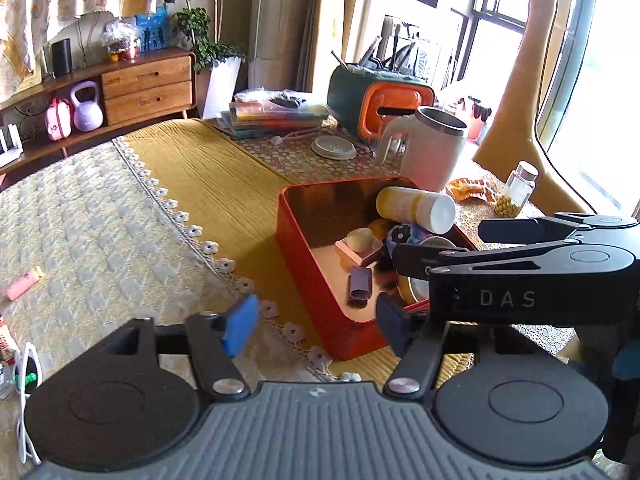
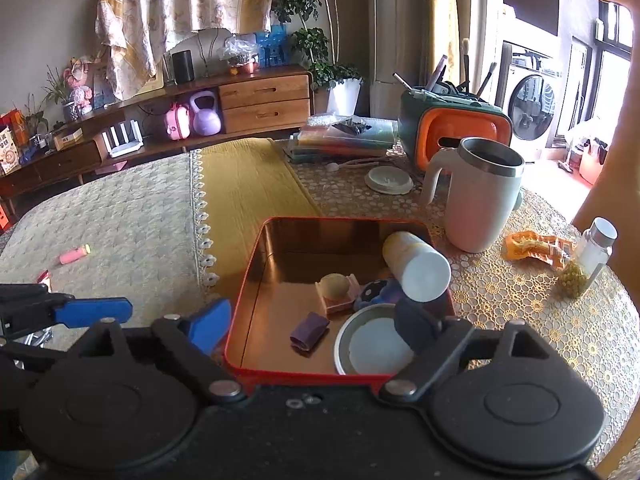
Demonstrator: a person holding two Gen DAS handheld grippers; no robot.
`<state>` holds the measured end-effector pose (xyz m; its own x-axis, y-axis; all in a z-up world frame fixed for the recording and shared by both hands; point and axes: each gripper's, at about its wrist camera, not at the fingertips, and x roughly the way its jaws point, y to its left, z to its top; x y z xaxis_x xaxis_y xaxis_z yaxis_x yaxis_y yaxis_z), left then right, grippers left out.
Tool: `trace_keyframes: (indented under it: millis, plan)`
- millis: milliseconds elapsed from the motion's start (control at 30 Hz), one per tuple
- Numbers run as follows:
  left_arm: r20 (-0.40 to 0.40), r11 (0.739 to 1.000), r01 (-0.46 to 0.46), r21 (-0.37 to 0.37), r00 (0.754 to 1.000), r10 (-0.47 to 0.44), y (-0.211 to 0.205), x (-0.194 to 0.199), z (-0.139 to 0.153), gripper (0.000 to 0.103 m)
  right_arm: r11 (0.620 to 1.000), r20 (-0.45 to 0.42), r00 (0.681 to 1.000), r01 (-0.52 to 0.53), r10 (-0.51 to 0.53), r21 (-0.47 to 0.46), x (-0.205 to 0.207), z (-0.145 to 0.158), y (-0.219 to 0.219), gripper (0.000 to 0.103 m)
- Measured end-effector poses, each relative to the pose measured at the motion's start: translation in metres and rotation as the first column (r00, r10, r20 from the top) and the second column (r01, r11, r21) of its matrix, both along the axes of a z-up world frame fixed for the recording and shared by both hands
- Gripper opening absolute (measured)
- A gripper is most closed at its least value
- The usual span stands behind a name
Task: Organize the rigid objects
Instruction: 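Open the right tool to drop the bottle in the box while the left tool releases the purple piece, then withdraw both tools from the red box back over the table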
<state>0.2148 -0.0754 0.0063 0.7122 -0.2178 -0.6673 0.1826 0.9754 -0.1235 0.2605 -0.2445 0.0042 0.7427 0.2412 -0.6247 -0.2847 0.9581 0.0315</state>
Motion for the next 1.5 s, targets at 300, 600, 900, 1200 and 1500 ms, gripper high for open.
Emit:
trace_keyframes:
  millis: [300, 600, 900, 1200, 1500]
  plan:
    - [0.047, 0.999, -0.032, 0.012, 0.998, 0.031, 0.038, -0.035, 0.015, 0.073, 0.998, 0.026, 0.999, -0.031, 0.03, 0.052, -0.023, 0.007, 0.023, 0.102]
    - [0.074, 0.996, -0.09, 0.019, 0.993, 0.088, 0.084, -0.062, 0.024, 0.078, 0.994, 0.032, 0.997, -0.075, 0.073, 0.074, -0.036, 0.01, 0.06, 0.103]
    - [0.086, 0.989, -0.146, -0.007, 0.985, 0.146, 0.13, -0.084, 0.02, 0.081, 0.993, 0.039, 0.994, -0.105, 0.103, 0.059, -0.05, 0.01, 0.098, 0.103]
    - [0.091, 0.968, -0.241, -0.064, 0.965, 0.246, 0.183, -0.1, 0.013, 0.086, 0.984, 0.025, 0.984, -0.177, 0.176, 0.018, -0.064, -0.003, 0.14, 0.103]
    - [0.061, 0.945, -0.317, -0.081, 0.945, 0.322, 0.222, -0.1, -0.004, 0.099, 0.975, -0.012, 0.975, -0.223, 0.223, -0.014, -0.07, -0.023, 0.177, 0.103]
